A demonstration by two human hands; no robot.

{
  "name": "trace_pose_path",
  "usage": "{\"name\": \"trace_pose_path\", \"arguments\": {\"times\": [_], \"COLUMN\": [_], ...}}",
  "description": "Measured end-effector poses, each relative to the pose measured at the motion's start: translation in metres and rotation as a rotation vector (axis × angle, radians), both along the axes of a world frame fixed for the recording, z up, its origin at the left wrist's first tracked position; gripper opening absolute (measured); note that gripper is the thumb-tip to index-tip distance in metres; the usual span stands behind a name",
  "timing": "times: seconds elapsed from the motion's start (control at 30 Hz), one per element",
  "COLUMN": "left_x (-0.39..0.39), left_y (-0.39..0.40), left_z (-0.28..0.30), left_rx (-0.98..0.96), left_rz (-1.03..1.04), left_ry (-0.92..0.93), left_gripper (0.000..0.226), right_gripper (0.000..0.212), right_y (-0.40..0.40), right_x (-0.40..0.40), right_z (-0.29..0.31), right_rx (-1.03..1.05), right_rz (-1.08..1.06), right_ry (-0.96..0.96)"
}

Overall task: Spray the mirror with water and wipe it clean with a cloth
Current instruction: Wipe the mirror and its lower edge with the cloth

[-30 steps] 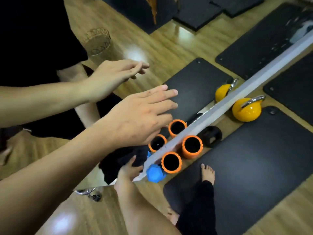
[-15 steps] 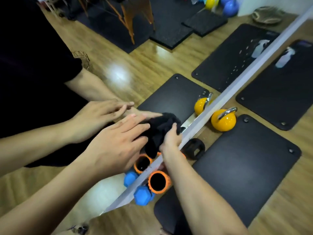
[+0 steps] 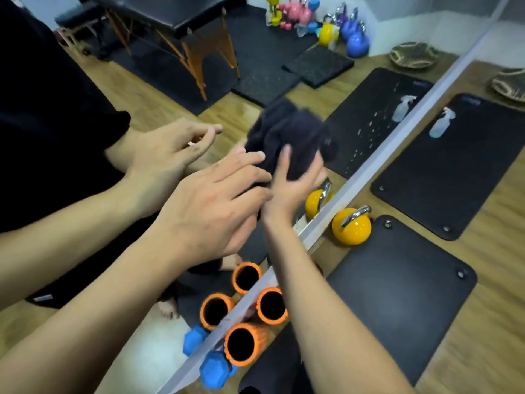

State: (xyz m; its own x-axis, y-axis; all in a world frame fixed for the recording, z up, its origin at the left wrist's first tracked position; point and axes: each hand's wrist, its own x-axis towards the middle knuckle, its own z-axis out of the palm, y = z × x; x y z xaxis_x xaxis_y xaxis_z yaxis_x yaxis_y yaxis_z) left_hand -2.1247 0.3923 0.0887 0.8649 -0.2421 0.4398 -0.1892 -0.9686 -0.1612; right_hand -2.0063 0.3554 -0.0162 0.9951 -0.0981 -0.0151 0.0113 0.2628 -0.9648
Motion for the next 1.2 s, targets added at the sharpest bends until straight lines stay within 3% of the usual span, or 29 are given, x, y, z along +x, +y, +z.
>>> {"name": "trace_pose_path", "arguments": {"times": [0.13, 0.27, 0.33, 0.43, 0.53, 0.6, 0.73, 1.0, 1.2], "left_x": [0.019, 0.024, 0.023, 0.021, 0.020, 0.019, 0.021, 0.023, 0.044], "left_y": [0.000, 0.008, 0.011, 0.012, 0.013, 0.014, 0.011, 0.009, -0.005], "left_z": [-0.007, -0.017, -0.022, -0.021, -0.019, -0.021, -0.022, -0.024, -0.019], "left_rx": [0.042, 0.150, 0.208, 0.200, 0.191, 0.200, 0.213, 0.222, 0.124], "left_rz": [0.003, 0.030, 0.032, 0.010, -0.007, -0.008, 0.022, 0.063, 0.092], "left_ry": [0.028, 0.082, 0.100, 0.092, 0.074, 0.068, 0.099, 0.087, 0.089], "left_gripper": [0.025, 0.017, 0.018, 0.015, 0.012, 0.011, 0.011, 0.022, 0.015], "right_gripper": [0.055, 0.095, 0.089, 0.073, 0.086, 0.080, 0.087, 0.069, 0.057], "right_y": [0.002, 0.003, -0.001, -0.005, 0.002, 0.006, 0.004, -0.002, -0.014], "right_x": [-0.040, -0.101, -0.133, -0.158, -0.151, -0.137, -0.101, 0.022, 0.169], "right_z": [-0.081, -0.141, -0.153, -0.157, -0.181, -0.192, -0.152, -0.146, -0.057], "right_rx": [-0.068, -0.130, -0.139, -0.057, -0.038, 0.023, 0.090, 0.067, -0.088], "right_rz": [0.080, 0.203, 0.314, 0.413, 0.385, 0.370, 0.271, 0.193, 0.058], "right_ry": [0.414, 0.876, 1.062, 1.189, 1.152, 1.074, 1.020, 0.961, 0.654]}}
